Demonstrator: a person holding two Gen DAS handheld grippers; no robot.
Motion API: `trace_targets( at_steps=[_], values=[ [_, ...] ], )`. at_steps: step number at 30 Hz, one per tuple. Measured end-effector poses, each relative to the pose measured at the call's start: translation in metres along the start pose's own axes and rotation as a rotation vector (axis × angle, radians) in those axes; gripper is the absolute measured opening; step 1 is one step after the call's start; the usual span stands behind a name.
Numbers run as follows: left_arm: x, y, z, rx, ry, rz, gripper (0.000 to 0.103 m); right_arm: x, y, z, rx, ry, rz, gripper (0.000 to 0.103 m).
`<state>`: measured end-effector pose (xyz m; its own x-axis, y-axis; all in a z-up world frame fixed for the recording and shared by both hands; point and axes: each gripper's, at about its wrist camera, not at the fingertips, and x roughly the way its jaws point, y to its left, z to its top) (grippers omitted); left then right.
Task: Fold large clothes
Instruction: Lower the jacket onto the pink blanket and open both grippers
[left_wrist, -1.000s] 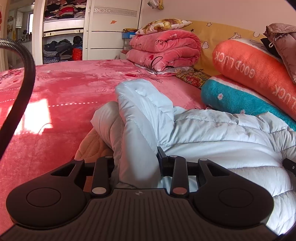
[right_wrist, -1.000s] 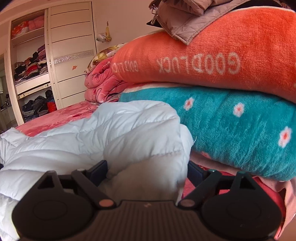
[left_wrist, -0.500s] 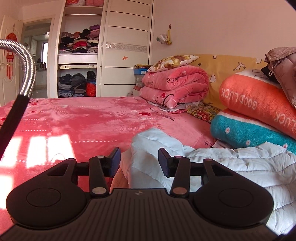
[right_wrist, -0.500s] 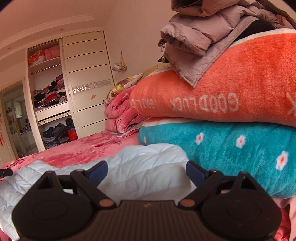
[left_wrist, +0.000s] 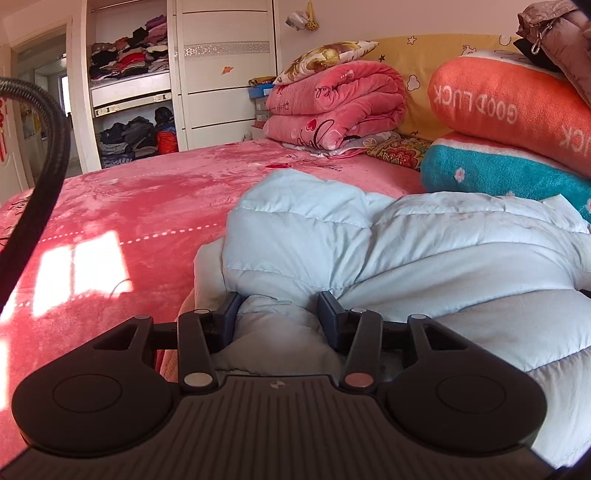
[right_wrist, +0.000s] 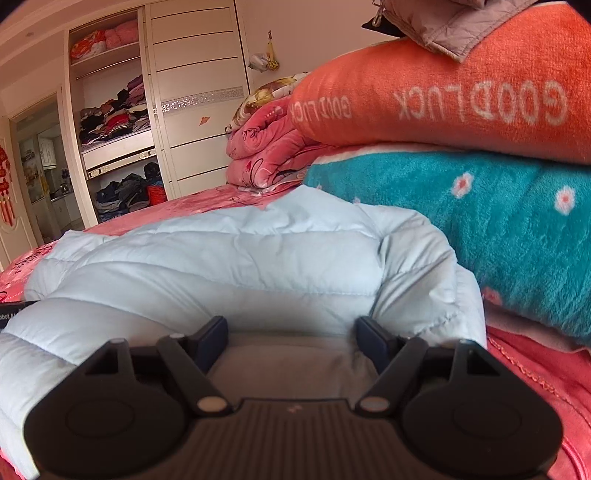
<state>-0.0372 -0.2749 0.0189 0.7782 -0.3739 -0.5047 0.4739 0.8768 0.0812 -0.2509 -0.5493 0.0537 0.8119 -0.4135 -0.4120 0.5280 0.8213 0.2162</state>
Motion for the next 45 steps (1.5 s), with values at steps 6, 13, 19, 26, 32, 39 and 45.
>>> trace_targets(
  at_steps=[6,13,19,26,32,39,45],
  values=[
    [0.018,-0.003,-0.003,0.025,0.029,0.013,0.061,0.009,0.005,-0.007,-0.008,0.008,-0.028,0.078],
    [-0.012,0.013,0.003,-0.058,0.019,-0.036,0.078,-0.014,0.013,-0.004,-0.021,-0.035,-0.079,0.085],
    [-0.071,0.035,-0.014,-0.118,-0.011,-0.069,0.099,-0.065,0.024,-0.007,0.019,-0.124,-0.066,0.1],
    [-0.14,0.071,-0.056,-0.176,0.022,-0.023,0.101,-0.11,0.058,-0.023,0.008,-0.126,-0.039,0.102],
    [-0.202,0.106,-0.095,-0.232,0.038,0.031,0.103,-0.136,0.097,-0.034,-0.027,-0.113,0.008,0.102],
    [-0.271,0.145,-0.115,-0.247,0.016,0.121,0.103,-0.175,0.155,-0.03,-0.037,-0.109,0.094,0.102],
    [-0.329,0.183,-0.124,-0.295,-0.031,0.191,0.103,-0.206,0.212,-0.03,-0.038,-0.068,0.195,0.102]
  ],
)
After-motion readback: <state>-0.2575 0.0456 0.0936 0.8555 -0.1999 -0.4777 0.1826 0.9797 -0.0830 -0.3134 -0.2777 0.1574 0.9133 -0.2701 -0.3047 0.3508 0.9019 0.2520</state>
